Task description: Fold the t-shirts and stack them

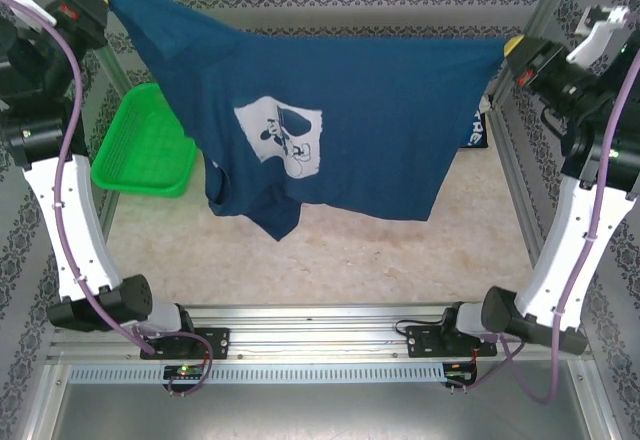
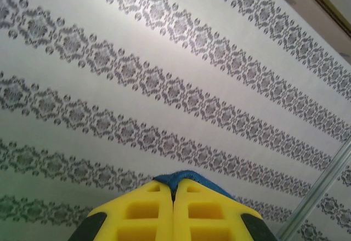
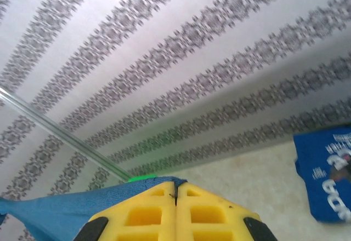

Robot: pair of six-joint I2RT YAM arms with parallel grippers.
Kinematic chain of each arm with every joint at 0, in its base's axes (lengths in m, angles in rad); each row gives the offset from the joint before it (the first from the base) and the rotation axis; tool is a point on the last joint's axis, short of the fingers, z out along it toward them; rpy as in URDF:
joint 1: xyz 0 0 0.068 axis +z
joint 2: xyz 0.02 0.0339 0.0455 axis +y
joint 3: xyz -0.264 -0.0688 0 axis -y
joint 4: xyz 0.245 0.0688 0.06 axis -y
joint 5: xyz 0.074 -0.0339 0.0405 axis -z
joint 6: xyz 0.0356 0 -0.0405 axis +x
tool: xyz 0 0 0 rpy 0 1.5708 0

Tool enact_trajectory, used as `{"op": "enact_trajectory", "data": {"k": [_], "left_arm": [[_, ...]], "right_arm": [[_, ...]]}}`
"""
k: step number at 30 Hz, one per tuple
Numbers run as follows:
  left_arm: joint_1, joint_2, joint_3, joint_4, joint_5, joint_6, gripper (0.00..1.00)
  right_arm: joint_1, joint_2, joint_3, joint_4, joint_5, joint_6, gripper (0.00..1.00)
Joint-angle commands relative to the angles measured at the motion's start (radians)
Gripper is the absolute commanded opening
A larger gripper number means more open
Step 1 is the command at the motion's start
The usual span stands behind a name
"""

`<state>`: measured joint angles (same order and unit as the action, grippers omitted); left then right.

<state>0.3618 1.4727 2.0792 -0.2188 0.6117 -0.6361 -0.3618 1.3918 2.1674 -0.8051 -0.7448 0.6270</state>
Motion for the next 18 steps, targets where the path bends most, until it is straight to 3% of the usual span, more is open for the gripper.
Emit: {"op": "enact_trajectory", "data": {"k": [1,8,12,15,18], "left_arm": [[0.016,0.095,0.104,0.047,-0.004,-0.041,0.0],[-0.006,0.319,0.204,0.181,0.039,-0.16,0.0],[-0.053,0.456,0.345,0.203,0.019,-0.169,0.0],[-0.072,0.543,0.43,0.244,-0.009,-0.208,0.0],[-0.072,0.655,0.56,0.276,-0.028,-0.274,0.0]], "right_arm": [[-0.014,0.097,0.13,0.015,-0.02,0.059,0.0],[0.036,0.335,0.332,0.009,-0.021,0.05,0.0],[0.076,0.537,0.529,0.03,-0.014,0.075,0.0],[0.087,0.714,0.703,0.186,-0.053,0.201,0.0],[0.089,0.822,0.753,0.459,-0.076,0.365,0.0]]}}
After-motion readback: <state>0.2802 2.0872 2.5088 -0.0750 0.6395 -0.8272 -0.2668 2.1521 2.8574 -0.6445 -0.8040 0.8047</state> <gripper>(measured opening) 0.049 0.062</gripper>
